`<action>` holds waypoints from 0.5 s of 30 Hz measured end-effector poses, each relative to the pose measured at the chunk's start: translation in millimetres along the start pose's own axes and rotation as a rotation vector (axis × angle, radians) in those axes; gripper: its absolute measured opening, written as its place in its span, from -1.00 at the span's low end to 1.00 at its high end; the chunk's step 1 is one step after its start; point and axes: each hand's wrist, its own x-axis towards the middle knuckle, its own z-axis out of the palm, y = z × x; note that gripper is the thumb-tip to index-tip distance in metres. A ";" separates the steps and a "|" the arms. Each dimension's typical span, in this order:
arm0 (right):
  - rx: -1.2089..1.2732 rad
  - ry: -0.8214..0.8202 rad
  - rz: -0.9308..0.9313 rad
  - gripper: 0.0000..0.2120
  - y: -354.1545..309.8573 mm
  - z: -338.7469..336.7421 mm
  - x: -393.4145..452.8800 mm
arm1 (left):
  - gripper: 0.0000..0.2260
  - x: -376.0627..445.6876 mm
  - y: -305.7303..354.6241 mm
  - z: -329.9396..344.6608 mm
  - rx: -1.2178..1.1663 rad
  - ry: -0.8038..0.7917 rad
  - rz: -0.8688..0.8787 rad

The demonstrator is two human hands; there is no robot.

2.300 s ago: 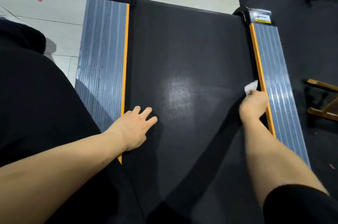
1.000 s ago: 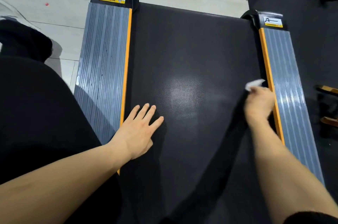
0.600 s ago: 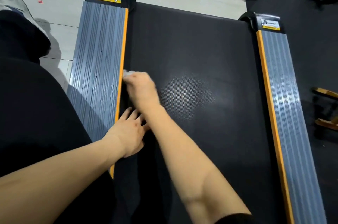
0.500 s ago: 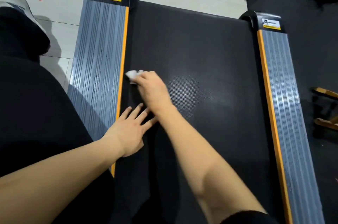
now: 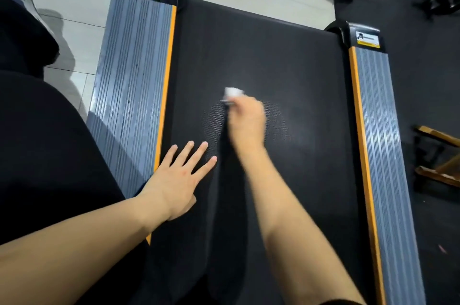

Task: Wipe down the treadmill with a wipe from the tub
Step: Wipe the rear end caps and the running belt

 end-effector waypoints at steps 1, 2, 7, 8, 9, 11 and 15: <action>0.042 -0.096 -0.176 -0.81 -33.1 12.9 -10.7 | -0.25 0.0 -1.4 -1.3 -0.004 0.005 0.006; 0.084 -0.159 -0.292 -0.79 -53.8 20.1 -18.3 | -0.28 0.1 -3.3 -2.8 -0.008 0.011 0.011; 0.042 -0.155 -0.271 -0.53 48.9 -15.5 12.9 | -0.36 4.5 -11.7 -15.9 0.000 0.100 0.041; -0.059 -0.115 -0.117 -0.50 87.9 -35.6 22.5 | -0.38 8.5 -13.6 -20.0 0.022 0.129 0.055; -0.168 -0.072 0.099 -0.51 127.6 -56.5 27.5 | -0.39 14.3 -15.8 -24.3 0.045 0.163 0.064; -0.268 0.040 0.602 -0.64 182.0 -90.9 25.9 | -0.38 25.8 -25.3 -32.3 0.058 0.209 0.056; -0.288 0.117 0.749 -0.79 152.6 -70.3 27.6 | -0.34 35.2 -46.4 -28.5 0.054 0.177 0.054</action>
